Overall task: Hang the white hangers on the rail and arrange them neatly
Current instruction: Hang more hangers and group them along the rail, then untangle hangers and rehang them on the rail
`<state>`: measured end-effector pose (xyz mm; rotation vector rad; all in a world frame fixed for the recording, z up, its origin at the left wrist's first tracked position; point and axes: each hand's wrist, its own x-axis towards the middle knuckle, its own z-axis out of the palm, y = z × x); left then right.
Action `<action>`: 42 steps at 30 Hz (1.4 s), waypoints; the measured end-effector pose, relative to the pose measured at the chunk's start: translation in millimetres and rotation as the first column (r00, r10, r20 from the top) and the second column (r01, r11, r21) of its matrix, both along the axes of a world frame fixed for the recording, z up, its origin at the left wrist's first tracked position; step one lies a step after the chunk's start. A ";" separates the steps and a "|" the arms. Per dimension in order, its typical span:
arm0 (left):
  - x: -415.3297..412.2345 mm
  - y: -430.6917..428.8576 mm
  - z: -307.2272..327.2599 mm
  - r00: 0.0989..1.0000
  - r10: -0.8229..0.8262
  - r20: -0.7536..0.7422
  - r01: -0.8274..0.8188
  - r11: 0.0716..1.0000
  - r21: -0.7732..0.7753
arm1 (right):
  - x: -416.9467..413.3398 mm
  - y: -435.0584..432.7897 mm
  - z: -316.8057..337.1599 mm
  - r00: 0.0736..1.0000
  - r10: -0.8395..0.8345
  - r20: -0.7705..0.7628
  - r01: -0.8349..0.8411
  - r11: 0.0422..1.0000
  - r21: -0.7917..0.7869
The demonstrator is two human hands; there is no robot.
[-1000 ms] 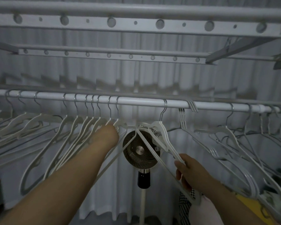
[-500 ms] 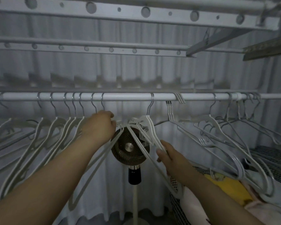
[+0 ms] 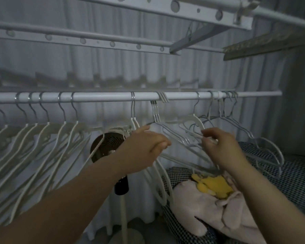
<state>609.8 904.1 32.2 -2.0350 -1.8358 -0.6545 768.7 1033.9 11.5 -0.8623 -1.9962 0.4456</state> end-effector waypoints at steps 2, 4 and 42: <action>7.1 10.8 -6.3 0.997 0.054 -0.053 -0.062 0.986 -0.157 | 8.9 6.7 0.4 0.993 0.116 0.016 -0.108 0.957 -0.270; 11.4 18.3 -12.8 0.986 0.162 -0.040 -0.167 0.951 -0.262 | 12.8 9.7 -1.7 0.959 0.277 -0.059 -0.273 0.846 -0.459; 80.2 54.9 -52.7 0.230 0.219 0.948 -0.592 0.805 -0.043 | 17.2 61.3 -9.1 0.782 0.519 -0.346 -0.614 0.546 -0.570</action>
